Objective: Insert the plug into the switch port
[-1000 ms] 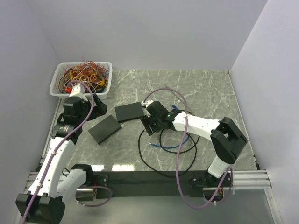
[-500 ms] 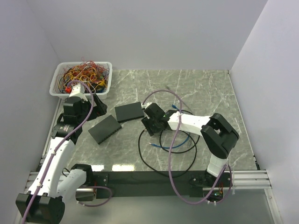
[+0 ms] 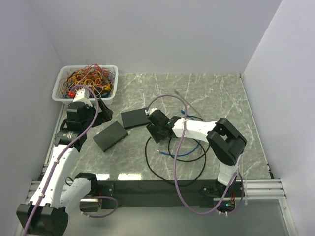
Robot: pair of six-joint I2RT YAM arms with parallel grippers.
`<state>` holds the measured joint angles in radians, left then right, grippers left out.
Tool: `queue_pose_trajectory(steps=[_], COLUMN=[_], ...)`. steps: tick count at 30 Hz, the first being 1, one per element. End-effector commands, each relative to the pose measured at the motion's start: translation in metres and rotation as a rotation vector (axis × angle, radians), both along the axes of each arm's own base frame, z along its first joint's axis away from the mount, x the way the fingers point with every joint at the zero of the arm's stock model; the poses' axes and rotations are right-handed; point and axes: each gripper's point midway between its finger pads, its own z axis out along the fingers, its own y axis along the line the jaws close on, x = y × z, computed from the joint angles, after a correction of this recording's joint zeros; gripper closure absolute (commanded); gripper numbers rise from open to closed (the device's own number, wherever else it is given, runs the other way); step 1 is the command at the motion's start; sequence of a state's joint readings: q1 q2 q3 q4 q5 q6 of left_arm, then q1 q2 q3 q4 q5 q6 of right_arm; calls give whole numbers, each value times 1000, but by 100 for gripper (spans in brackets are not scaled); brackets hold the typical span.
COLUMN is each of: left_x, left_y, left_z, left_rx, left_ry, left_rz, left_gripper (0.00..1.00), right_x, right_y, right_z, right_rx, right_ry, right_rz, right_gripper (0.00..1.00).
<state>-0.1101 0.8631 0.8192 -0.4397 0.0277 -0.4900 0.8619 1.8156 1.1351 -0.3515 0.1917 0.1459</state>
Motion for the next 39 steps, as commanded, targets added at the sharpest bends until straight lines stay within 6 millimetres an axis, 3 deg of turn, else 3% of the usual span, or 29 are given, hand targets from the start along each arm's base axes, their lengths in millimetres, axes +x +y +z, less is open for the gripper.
queue_pose_trajectory(steps=[1,10,14,22,26,29,31,32,34,35,37,38,39], left_x=[1,1,1,1,0,-2,-9,-12,-17,-23,-26,-35,-37], left_y=[2,2,3,3,1,-12,-29,-38,-55,-70,-87,-104,-112], left_z=[11,9,8,7,12,20,28,28,36,34,40,39,41], left_rx=[17,21,22,22,9,-48,-113,-135,-203,-222,-268,-286,-305], left_ry=[-33,-25,-23,-20,-42,-73,-96,-98,-126,-119,-132,-122,-129], left_rz=[1,0,1,6,-2,-52,-122,-149,-199,-245,-275,-328,-349], left_gripper=[2,2,2,2,2,3,4,4,3,3,4,5,6], right_x=[12,9,7,1,2,3,0,-2,-8,-11,-21,-26,-31], right_y=[15,23,21,17,17,17,16,17,16,15,17,15,13], right_z=[16,-3,-11,-8,11,46,60,82,97,119,133,153,155], right_rx=[-14,-74,-84,-58,-5,84,145,212,285,346,423,478,499], right_ry=[-89,-88,-76,-75,-118,-185,-216,-247,-275,-311,-321,-351,-350], right_rz=[16,34,29,20,7,-9,-15,-12,-7,-1,38,48,58], right_gripper=[32,35,56,77,84,98,100,100,100,100,100,100,100])
